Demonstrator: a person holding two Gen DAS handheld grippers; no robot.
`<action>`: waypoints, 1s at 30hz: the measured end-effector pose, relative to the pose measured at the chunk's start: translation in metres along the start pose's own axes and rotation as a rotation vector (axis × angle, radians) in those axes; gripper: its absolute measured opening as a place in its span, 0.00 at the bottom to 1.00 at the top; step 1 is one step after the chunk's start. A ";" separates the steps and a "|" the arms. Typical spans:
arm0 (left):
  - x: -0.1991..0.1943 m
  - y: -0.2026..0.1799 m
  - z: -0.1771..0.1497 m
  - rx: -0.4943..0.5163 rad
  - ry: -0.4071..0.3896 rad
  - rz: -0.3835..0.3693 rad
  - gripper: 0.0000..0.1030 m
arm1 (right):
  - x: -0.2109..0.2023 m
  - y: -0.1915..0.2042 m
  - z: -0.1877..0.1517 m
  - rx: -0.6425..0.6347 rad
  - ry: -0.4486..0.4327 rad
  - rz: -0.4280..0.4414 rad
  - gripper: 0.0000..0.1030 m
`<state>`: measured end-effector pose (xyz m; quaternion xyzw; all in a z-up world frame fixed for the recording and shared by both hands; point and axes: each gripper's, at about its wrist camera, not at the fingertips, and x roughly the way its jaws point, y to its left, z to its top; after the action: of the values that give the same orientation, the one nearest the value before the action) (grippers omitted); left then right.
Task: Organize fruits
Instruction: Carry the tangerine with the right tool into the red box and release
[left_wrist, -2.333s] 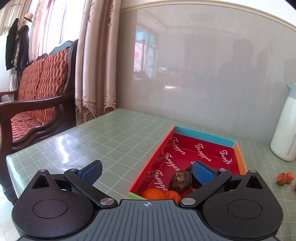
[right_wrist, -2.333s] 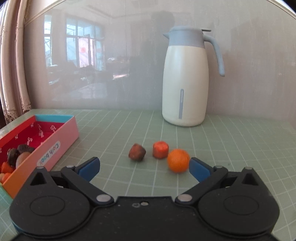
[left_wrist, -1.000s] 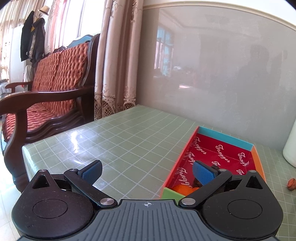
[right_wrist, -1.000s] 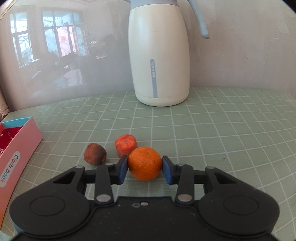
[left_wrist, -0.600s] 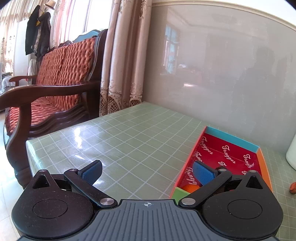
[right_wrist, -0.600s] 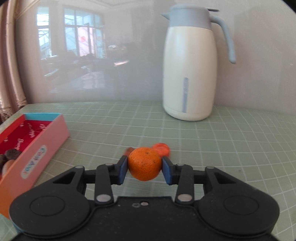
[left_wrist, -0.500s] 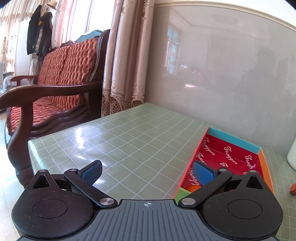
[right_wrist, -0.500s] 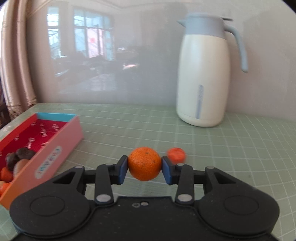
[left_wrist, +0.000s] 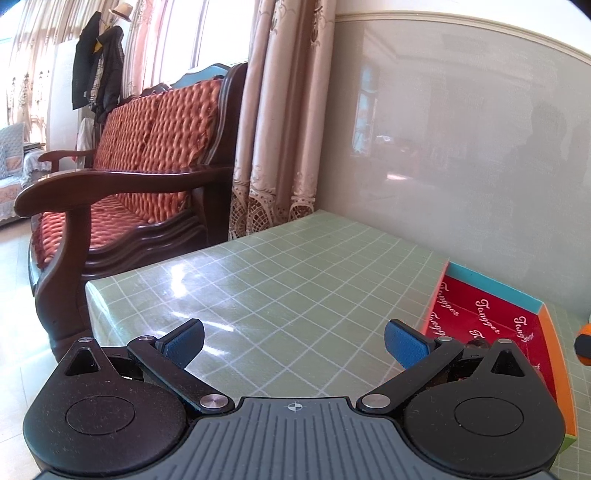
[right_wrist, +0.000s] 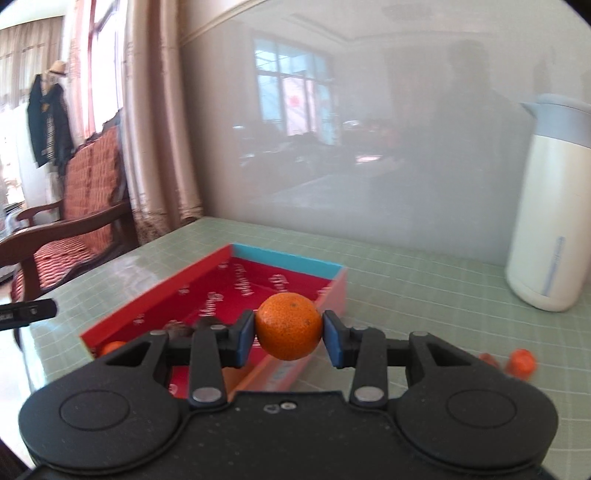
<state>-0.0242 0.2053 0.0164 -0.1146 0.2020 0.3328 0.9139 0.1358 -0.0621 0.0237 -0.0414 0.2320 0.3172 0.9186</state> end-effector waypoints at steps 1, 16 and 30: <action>0.000 0.002 0.000 -0.004 0.000 0.003 1.00 | 0.001 0.006 0.000 -0.016 0.003 0.018 0.37; 0.001 0.016 0.003 -0.034 0.002 0.009 1.00 | 0.018 0.067 -0.006 -0.173 0.076 0.118 0.37; -0.001 0.000 0.001 -0.004 0.002 -0.014 1.00 | -0.004 0.052 -0.002 -0.151 -0.005 0.041 0.78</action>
<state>-0.0243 0.2051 0.0174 -0.1181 0.2014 0.3268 0.9158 0.1007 -0.0233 0.0275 -0.1051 0.2058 0.3529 0.9067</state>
